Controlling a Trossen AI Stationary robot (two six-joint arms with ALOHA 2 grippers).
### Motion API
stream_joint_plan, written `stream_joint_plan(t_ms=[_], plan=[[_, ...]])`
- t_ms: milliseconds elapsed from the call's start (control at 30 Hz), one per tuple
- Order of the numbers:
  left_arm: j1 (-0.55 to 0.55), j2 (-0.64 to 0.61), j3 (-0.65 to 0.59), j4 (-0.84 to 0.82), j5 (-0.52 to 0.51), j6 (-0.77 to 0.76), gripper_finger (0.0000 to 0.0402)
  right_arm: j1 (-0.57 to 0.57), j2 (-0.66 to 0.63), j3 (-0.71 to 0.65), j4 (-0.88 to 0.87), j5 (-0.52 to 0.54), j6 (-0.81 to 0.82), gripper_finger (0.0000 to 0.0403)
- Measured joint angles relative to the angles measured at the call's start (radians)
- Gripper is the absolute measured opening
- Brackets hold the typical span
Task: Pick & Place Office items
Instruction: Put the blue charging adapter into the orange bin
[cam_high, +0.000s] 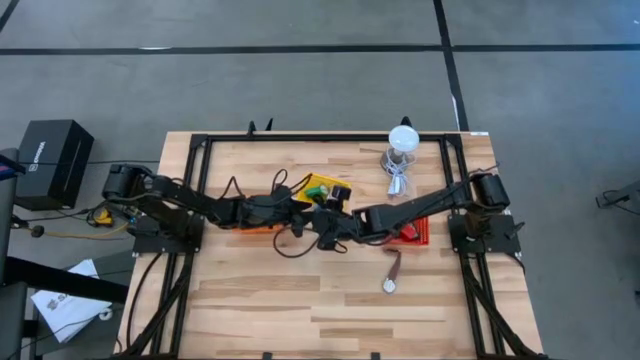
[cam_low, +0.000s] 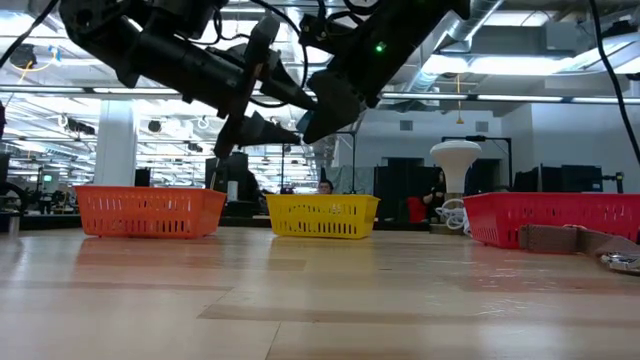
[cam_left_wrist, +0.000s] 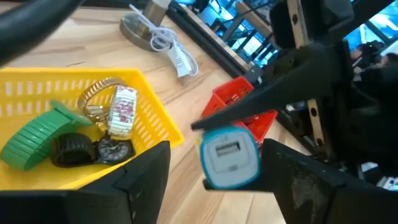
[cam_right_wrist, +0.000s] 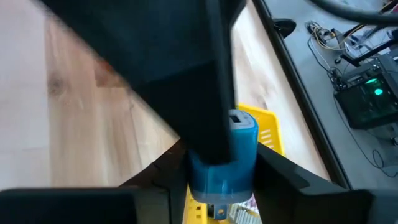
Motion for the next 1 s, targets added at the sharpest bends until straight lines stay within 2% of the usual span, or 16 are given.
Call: stream_joint_plan(t_ms=[167,400,500,667,833,1000], plan=[[0.016,0.005,0.000,0.002,0.011,0.000,0.0255,-0.013,0.000,0.000,0.041,-0.003,-0.031,0.0151],[0.046,0.005,0.000,0.006,0.029,0.000,0.0242,-0.022,0.000,0.000,0.110,-0.049,-0.078,0.0126],[0.048,0.004,0.000,0.007,0.044,0.000,0.0225,-0.023,0.000,0.000,0.115,-0.049,-0.087,0.0130],[0.048,0.004,0.000,0.007,0.043,0.000,0.0180,-0.030,0.001,0.000,0.120,-0.051,-0.087,0.0163],[0.048,0.004,0.000,-0.004,0.041,0.000,0.0131,-0.027,0.001,0.000,0.123,-0.048,-0.087,0.0155],[0.048,0.004,0.000,-0.003,0.041,-0.001,0.0135,-0.026,0.001,0.000,0.115,-0.048,-0.087,0.0145]])
